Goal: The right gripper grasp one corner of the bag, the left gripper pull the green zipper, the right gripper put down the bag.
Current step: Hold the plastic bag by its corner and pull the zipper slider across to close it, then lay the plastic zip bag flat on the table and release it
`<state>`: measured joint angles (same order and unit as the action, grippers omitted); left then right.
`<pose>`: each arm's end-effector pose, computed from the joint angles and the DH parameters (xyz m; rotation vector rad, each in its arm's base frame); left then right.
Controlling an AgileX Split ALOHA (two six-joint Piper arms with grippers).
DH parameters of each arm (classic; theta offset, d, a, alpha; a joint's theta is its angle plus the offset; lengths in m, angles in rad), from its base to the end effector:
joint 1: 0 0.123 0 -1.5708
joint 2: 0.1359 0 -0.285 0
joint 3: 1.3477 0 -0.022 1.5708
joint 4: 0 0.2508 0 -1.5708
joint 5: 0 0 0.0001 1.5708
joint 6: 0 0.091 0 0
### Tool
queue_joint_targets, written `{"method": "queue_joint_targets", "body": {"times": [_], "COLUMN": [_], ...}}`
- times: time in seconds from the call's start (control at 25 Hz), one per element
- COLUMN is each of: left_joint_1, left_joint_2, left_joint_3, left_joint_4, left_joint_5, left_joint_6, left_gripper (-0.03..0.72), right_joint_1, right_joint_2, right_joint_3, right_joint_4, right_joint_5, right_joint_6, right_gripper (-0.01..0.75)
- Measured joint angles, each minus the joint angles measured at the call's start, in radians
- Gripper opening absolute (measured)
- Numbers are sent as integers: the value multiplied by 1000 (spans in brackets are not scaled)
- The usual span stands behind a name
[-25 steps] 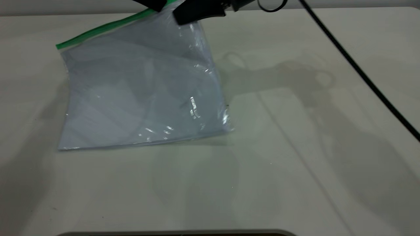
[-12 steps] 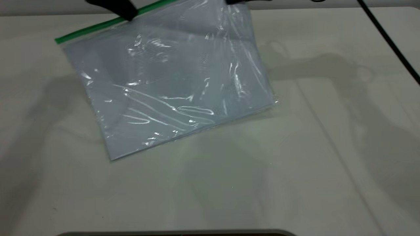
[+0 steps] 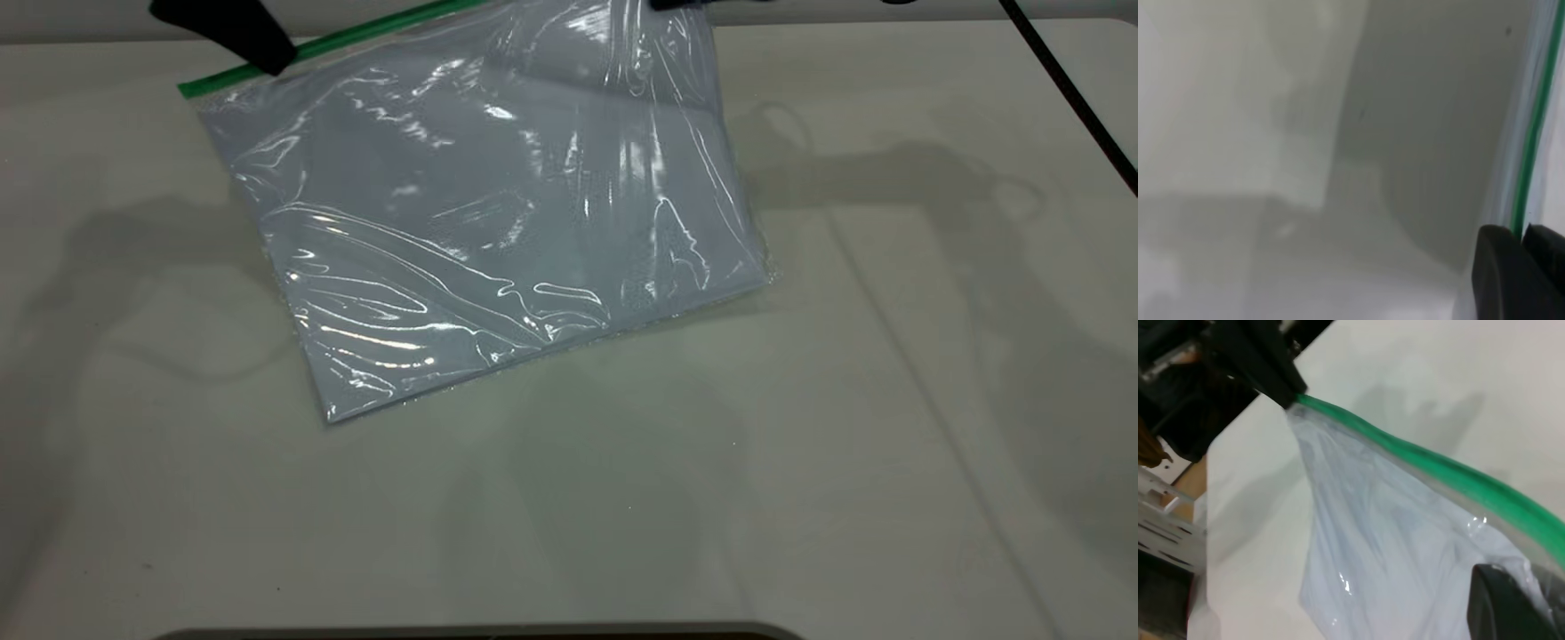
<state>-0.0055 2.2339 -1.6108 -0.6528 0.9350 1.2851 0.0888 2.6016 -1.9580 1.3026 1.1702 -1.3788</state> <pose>0.4475 -0.0470 0.1350 1.1962 2.4141 -0.5209 0.4958 0.1253 0.0837 -0.8705 2.0863 1.2565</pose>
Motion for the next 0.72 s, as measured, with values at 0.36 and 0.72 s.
{"method": "queue_joint_targets", "body": {"times": [0.36, 0.72], "left_joint_1": [2, 3], "left_joint_2": [2, 2], "left_joint_3": [0, 0], "left_joint_4": [36, 0], "left_joint_5": [-5, -6], "left_joint_6": [-47, -49], "left_gripper": [56, 330], "right_joint_1": [-19, -34], "right_joint_2": [0, 0], "right_joint_3": [0, 0], "right_joint_4": [-65, -148], "right_joint_5": [-77, -135], "right_joint_6": [83, 141], "right_gripper": [47, 402]}}
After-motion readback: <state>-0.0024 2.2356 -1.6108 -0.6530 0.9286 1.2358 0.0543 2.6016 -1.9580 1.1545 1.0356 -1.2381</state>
